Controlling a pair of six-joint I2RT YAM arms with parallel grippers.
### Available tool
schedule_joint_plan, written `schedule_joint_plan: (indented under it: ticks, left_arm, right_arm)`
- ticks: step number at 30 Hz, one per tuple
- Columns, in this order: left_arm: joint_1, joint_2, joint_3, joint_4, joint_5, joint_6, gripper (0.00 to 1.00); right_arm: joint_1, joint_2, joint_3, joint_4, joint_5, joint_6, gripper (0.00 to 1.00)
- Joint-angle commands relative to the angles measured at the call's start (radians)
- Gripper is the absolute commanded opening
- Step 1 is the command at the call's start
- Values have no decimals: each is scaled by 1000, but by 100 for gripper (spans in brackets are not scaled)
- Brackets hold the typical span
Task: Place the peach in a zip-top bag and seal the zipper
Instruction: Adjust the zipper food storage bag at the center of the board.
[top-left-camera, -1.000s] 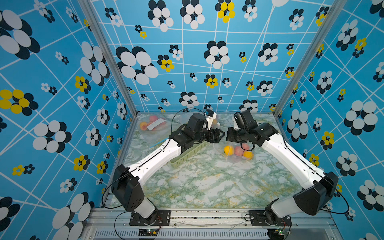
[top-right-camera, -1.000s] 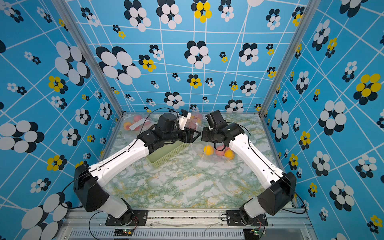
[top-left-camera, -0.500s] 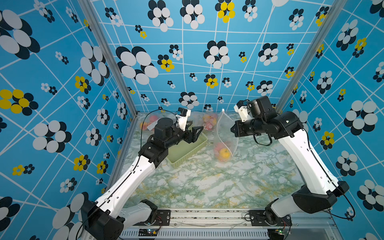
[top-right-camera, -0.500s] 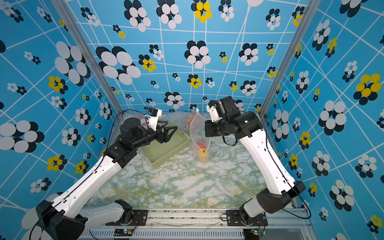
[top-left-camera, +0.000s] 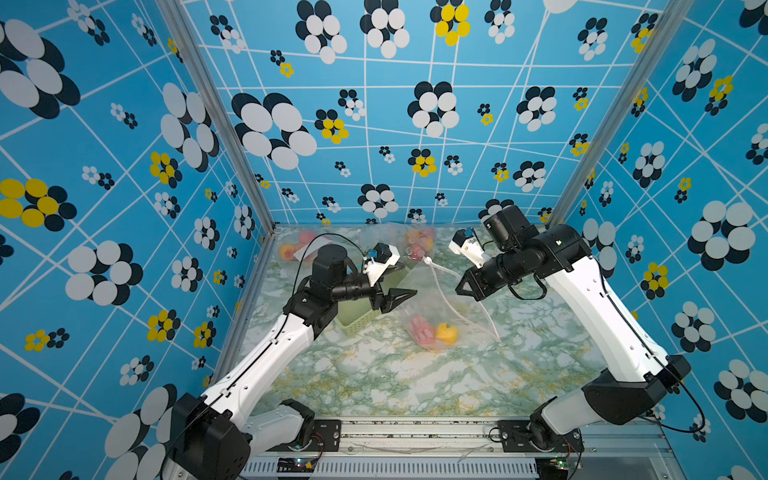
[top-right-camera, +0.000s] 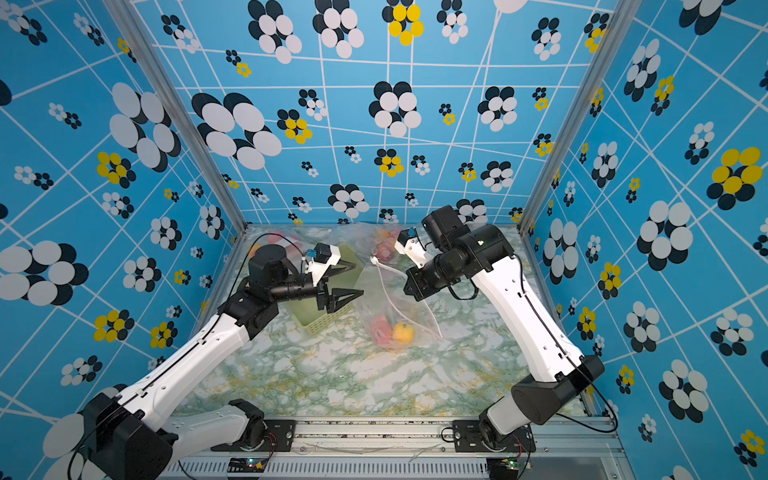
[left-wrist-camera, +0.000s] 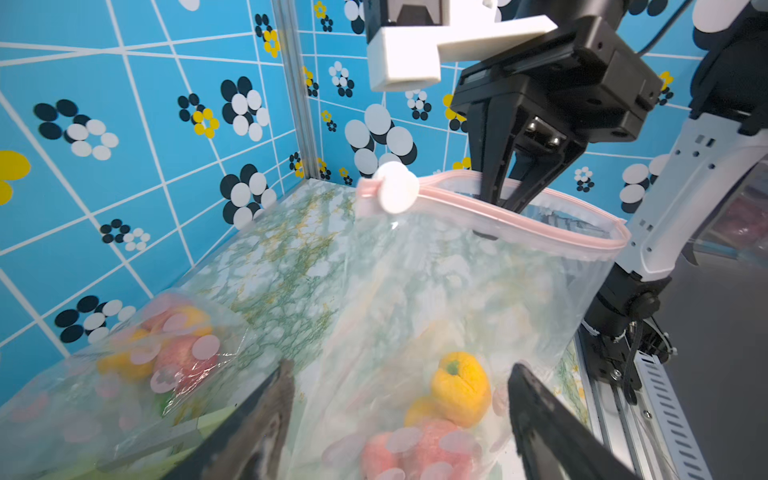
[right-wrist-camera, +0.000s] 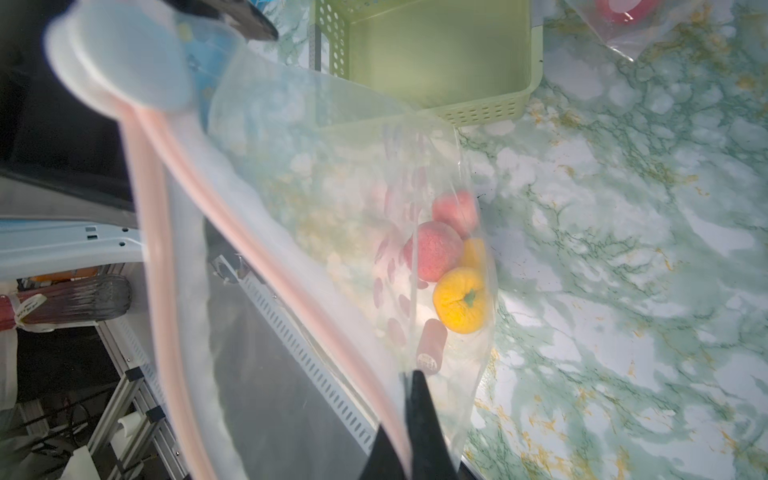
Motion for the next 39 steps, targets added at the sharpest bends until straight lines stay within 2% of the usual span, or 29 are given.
schedule_joint_plan:
  ticks: [1, 7, 12, 15, 21, 26, 29, 30, 34, 39]
  left_arm:
    - [8, 38, 33, 5, 118, 85, 82]
    - [25, 125, 146, -50, 154, 124, 79]
    - [37, 203, 248, -121, 297, 133, 56]
    - [41, 233, 294, -220, 329, 188, 49]
    - [50, 259, 320, -264, 354, 220, 47]
    - [50, 293, 363, -302, 365, 217, 13]
    - [56, 302, 379, -302, 355, 182, 0]
    - [58, 298, 378, -293, 340, 166, 0]
    - [71, 269, 354, -247, 297, 109, 0]
    - [71, 259, 360, -264, 274, 61, 0]
  right_arm:
    - [-5, 12, 0, 5, -66, -88, 0]
    - [-6, 33, 47, -9, -87, -126, 0]
    - [-5, 47, 63, -12, -80, -129, 0]
    - [-6, 47, 72, -10, -77, -126, 0]
    - [-5, 46, 71, 8, -82, -121, 0]
    - [-6, 47, 72, 24, -73, -111, 0]
    - [-6, 37, 88, 34, -49, -93, 0]
    - [-5, 28, 97, 40, -42, -86, 0]
    - [-6, -30, 114, 119, -23, -38, 25]
    - [-4, -107, 58, 346, -72, 36, 35]
